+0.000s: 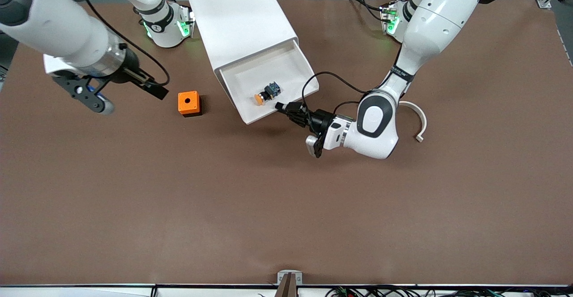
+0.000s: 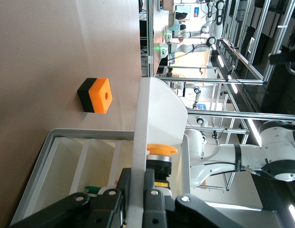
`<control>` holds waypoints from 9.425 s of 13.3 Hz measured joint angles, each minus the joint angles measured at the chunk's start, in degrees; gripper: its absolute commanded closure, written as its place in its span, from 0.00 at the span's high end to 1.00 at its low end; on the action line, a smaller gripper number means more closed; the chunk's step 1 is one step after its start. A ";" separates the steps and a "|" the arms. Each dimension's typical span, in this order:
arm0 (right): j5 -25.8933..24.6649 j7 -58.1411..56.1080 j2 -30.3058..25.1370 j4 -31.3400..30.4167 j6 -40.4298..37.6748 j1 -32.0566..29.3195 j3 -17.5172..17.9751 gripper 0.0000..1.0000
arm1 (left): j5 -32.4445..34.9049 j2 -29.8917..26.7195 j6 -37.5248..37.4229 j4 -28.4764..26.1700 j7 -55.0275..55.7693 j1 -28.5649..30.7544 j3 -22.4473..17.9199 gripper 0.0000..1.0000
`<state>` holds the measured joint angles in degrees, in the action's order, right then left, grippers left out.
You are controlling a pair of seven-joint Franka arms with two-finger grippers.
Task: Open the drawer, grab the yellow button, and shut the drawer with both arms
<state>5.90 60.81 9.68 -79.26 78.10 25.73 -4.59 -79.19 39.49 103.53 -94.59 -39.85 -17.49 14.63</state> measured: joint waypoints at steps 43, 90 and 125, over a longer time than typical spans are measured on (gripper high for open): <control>2.07 35.08 12.70 -11.26 27.15 22.27 0.06 0.28 | 78.84 -3.76 0.31 18.12 78.73 -4.27 -5.15 1.00; -10.63 -78.40 25.55 -21.28 50.47 -34.51 -2.20 0.25 | 77.78 -2.93 14.14 14.85 126.07 -27.70 4.01 1.00; -10.20 -70.29 10.49 -19.37 31.85 -31.99 -0.47 1.00 | 83.16 -15.85 0.01 14.59 70.79 11.80 3.21 1.00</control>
<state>-4.30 -9.48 20.17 -98.64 109.94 -6.26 -5.06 3.97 23.64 103.54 -80.00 30.94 -5.69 17.85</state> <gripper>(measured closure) 0.000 0.000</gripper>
